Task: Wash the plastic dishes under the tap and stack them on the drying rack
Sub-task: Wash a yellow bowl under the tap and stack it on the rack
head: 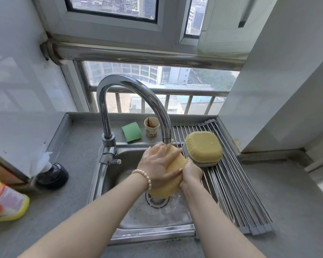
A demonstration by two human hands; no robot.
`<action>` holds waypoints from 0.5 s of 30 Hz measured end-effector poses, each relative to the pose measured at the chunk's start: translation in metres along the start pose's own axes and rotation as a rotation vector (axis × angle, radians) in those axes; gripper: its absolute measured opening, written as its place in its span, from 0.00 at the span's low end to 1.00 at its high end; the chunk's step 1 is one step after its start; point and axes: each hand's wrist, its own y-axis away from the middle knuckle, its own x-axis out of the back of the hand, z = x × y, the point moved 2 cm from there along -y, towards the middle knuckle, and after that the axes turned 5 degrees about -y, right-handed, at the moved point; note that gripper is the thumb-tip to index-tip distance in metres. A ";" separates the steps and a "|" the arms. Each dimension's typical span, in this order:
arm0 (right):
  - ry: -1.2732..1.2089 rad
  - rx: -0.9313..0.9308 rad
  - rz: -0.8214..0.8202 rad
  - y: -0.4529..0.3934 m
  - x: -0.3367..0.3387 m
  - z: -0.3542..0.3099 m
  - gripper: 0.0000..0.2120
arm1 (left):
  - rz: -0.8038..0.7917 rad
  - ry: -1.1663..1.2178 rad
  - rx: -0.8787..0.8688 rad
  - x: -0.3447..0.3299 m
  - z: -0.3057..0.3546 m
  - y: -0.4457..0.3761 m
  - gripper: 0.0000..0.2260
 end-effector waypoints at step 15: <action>0.054 0.201 -0.026 0.015 -0.003 0.013 0.14 | -0.140 0.659 0.727 0.015 -0.031 -0.024 0.28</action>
